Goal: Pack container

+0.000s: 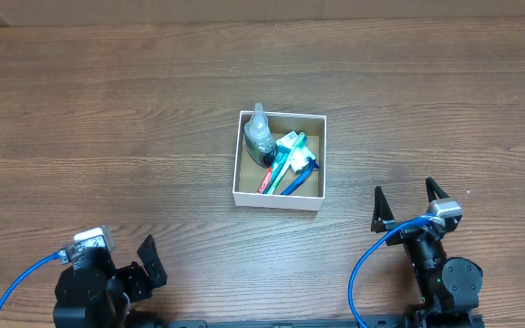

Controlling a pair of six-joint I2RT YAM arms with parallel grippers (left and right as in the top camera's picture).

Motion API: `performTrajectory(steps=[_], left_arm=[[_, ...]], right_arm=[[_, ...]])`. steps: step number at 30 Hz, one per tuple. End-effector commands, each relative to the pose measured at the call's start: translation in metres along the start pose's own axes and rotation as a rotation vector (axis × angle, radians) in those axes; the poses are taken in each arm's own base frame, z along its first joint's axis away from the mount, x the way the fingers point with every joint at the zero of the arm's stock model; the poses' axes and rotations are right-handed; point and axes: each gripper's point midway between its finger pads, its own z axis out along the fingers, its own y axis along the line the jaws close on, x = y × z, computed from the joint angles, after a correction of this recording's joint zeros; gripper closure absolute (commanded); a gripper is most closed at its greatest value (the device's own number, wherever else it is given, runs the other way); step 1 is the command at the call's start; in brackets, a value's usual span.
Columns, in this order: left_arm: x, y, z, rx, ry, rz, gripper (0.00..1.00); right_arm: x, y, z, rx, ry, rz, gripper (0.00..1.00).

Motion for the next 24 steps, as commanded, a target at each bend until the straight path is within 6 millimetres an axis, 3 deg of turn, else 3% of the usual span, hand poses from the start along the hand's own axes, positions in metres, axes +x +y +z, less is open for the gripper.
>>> performTrajectory(steps=[1,7,9,15,18,21,24], left_arm=[[0.001,-0.002,0.0,0.012,0.0,-0.01,0.0],[0.002,-0.005,0.005,0.036,-0.015,-0.015,0.0],[0.002,-0.007,0.019,0.051,-0.065,0.0,0.0],[0.029,-0.015,0.085,0.129,-0.184,0.04,0.0],[0.003,-0.035,0.094,0.211,-0.37,0.185,0.0],[-0.038,-0.056,0.08,0.241,-0.685,0.394,0.0],[-0.039,-0.057,0.08,0.213,-0.732,0.493,0.0]], right_arm=[[0.002,0.001,0.0,-0.003,-0.003,-0.008,0.0],[0.002,0.001,0.0,-0.003,-0.003,-0.008,0.0],[0.002,0.001,0.0,-0.003,-0.003,-0.008,0.0],[0.002,0.001,0.0,-0.003,-0.004,-0.008,0.0],[0.002,0.001,0.0,-0.003,-0.003,-0.008,0.0],[0.002,0.001,0.0,-0.003,-0.003,-0.008,0.0],[0.002,0.001,0.0,-0.003,-0.003,-0.008,0.0]])
